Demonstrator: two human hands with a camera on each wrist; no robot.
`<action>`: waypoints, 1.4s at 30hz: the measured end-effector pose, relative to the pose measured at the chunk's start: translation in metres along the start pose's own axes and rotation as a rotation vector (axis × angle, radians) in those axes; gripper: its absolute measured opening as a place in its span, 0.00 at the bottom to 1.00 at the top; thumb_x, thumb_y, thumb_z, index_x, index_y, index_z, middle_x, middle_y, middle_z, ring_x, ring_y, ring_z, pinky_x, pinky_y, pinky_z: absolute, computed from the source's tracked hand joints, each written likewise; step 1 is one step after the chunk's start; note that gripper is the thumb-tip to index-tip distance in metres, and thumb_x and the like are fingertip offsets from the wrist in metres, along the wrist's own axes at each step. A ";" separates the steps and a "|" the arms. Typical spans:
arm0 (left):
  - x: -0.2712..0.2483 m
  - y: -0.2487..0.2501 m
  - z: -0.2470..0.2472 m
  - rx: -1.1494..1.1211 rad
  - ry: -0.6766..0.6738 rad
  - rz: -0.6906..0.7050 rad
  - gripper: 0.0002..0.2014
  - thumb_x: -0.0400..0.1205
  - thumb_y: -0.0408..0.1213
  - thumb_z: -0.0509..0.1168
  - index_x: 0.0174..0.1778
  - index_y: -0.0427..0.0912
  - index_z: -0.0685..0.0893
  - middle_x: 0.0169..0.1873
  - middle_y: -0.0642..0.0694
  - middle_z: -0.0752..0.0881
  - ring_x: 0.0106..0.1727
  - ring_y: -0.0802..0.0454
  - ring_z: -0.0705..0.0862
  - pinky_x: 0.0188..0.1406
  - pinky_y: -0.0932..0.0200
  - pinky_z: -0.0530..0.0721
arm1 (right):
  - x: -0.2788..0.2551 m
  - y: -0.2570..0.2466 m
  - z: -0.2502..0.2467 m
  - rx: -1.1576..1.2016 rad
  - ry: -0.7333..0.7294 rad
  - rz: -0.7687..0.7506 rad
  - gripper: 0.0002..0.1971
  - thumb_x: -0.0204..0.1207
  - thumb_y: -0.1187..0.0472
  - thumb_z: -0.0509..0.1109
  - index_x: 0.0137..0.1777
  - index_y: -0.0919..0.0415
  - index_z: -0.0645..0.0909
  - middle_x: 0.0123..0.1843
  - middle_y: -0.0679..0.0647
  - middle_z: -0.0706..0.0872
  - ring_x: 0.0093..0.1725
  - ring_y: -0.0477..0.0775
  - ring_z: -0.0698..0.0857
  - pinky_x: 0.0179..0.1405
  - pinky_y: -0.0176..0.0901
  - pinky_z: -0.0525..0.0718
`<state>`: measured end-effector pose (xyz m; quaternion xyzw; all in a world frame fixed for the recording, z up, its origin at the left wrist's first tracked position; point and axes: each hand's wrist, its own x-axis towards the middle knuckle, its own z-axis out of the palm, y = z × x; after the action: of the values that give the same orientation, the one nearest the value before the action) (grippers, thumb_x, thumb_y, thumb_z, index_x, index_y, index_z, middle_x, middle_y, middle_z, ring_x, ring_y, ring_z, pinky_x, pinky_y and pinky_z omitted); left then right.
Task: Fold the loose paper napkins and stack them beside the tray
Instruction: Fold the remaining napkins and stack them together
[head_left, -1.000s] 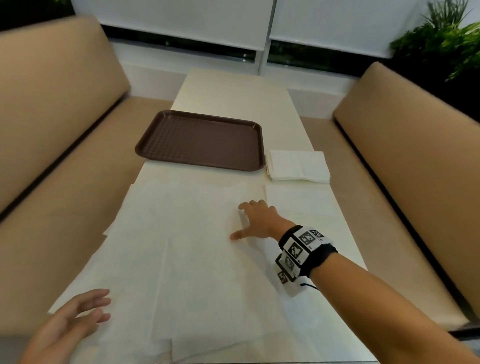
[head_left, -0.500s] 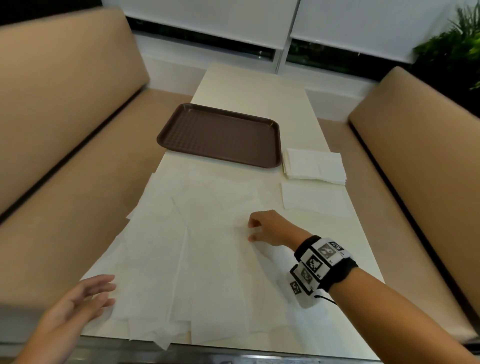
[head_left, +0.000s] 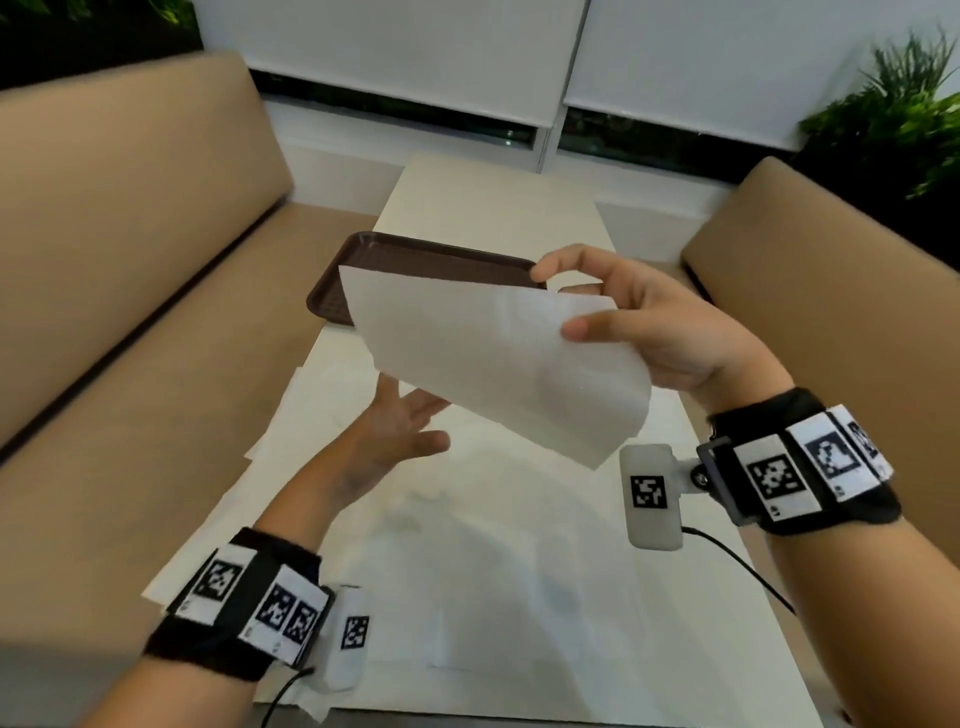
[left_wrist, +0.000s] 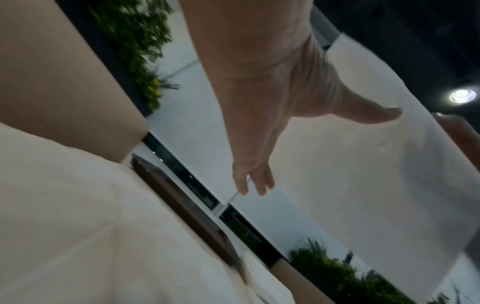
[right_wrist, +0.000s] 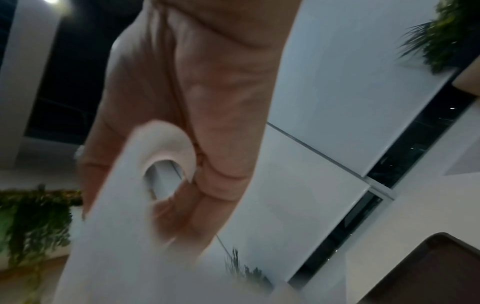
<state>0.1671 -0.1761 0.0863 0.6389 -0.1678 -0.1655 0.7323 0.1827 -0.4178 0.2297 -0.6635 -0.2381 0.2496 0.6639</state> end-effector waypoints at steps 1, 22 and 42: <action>0.008 0.004 0.008 0.008 -0.022 0.034 0.59 0.52 0.62 0.82 0.76 0.64 0.56 0.71 0.61 0.78 0.73 0.64 0.74 0.63 0.71 0.76 | -0.003 -0.002 -0.002 0.018 0.028 -0.017 0.20 0.70 0.69 0.73 0.61 0.58 0.75 0.55 0.62 0.82 0.46 0.58 0.87 0.36 0.44 0.88; 0.020 0.019 0.034 -0.145 0.485 0.218 0.29 0.70 0.34 0.77 0.66 0.53 0.77 0.58 0.49 0.87 0.59 0.50 0.87 0.55 0.52 0.86 | -0.056 0.105 0.012 0.152 0.808 -0.127 0.33 0.72 0.70 0.72 0.70 0.41 0.65 0.46 0.59 0.91 0.44 0.52 0.90 0.40 0.39 0.85; 0.015 0.040 0.033 0.583 0.471 0.279 0.02 0.79 0.37 0.70 0.44 0.44 0.87 0.39 0.52 0.87 0.39 0.59 0.81 0.37 0.69 0.75 | -0.052 0.123 0.000 -0.450 1.013 -0.023 0.08 0.78 0.61 0.71 0.40 0.46 0.85 0.52 0.50 0.86 0.45 0.40 0.80 0.50 0.33 0.80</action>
<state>0.1669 -0.2067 0.1309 0.8114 -0.1203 0.1411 0.5544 0.1412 -0.4521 0.1076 -0.8234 0.0564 -0.1647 0.5400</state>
